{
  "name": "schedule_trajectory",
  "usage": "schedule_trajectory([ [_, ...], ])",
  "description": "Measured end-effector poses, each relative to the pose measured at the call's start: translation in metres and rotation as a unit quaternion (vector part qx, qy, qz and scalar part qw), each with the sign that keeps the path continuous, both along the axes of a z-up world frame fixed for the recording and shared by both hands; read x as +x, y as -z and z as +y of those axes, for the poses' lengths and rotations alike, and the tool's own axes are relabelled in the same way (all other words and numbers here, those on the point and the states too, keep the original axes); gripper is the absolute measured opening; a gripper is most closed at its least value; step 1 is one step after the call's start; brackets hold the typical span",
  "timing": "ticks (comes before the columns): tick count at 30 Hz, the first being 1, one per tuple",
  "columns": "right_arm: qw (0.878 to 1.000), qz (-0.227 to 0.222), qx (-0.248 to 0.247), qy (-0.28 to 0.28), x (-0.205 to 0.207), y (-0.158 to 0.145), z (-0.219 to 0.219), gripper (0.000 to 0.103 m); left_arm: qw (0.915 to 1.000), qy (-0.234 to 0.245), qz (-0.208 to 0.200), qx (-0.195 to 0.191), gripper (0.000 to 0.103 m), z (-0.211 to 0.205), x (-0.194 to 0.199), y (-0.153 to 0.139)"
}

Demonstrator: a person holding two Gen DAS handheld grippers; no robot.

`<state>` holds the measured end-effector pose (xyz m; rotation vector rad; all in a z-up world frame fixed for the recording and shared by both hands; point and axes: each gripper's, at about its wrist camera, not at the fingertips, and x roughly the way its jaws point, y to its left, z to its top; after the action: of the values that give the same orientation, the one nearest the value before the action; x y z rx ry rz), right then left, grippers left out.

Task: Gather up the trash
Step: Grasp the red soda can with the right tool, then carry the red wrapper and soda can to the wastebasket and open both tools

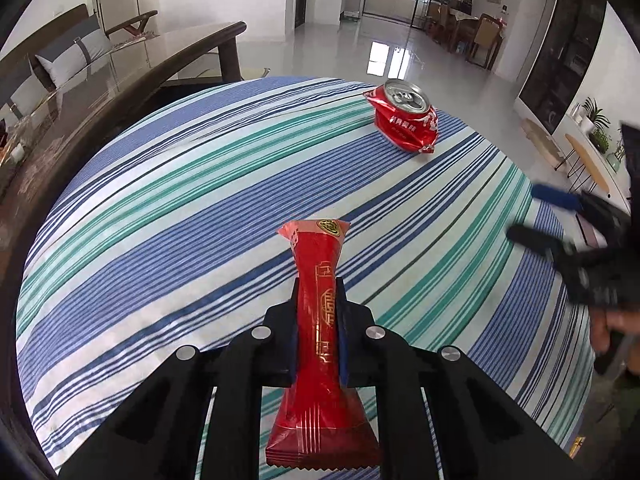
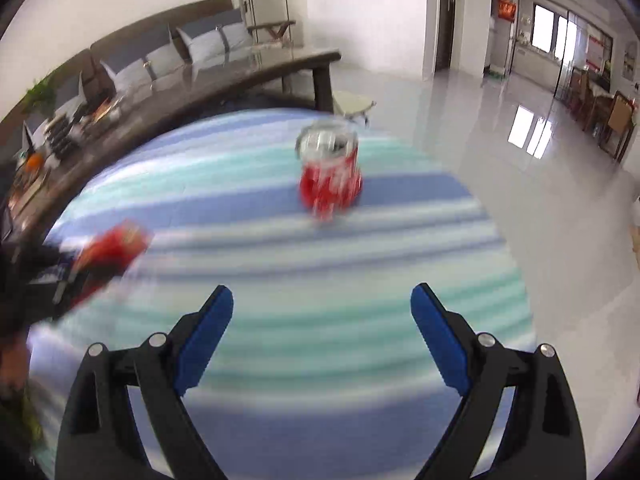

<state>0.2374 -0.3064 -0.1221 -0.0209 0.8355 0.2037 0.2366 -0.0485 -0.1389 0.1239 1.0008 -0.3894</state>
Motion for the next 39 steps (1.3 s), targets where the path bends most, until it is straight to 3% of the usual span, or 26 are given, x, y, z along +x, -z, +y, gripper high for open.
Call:
schedule_trajectory([
  [4,0.999,-0.013,-0.03,-0.021,0.06,-0.004,0.021,0.088,0.9998,-0.011,0.005,-0.013,0.013,0.021,-0.012,0.006],
  [8,0.997,0.003,-0.069,-0.023,0.101,0.006,0.032,0.086,0.9996,-0.016,0.011,-0.022,0.013,0.03,-0.017,0.012],
  [9,0.997,0.007,-0.078,-0.023,0.105,0.008,0.034,0.082,0.9995,-0.016,0.013,-0.025,0.013,0.031,-0.017,0.014],
  [11,0.996,0.012,-0.088,-0.02,0.109,0.011,0.033,0.053,0.9993,-0.017,0.016,-0.028,0.013,0.032,-0.017,0.017],
  [12,0.996,0.012,-0.09,-0.014,0.11,0.011,0.03,0.053,0.9993,-0.017,0.014,-0.029,0.013,0.032,-0.018,0.017],
  [17,0.999,0.0,-0.052,-0.01,0.077,-0.008,0.02,0.053,0.9993,-0.015,0.007,-0.032,0.013,0.032,-0.022,0.016],
  [24,0.998,0.01,-0.022,-0.058,0.004,-0.028,0.037,0.053,0.9991,-0.008,-0.01,-0.04,0.012,0.029,-0.039,0.006],
  [31,0.998,0.017,0.0,-0.066,-0.056,-0.031,0.042,0.053,0.9991,0.001,-0.027,-0.033,0.011,0.022,-0.056,-0.003],
  [39,0.998,0.018,0.015,-0.058,-0.09,-0.032,0.04,0.053,0.9982,0.015,-0.031,-0.048,0.009,0.013,-0.074,-0.012],
])
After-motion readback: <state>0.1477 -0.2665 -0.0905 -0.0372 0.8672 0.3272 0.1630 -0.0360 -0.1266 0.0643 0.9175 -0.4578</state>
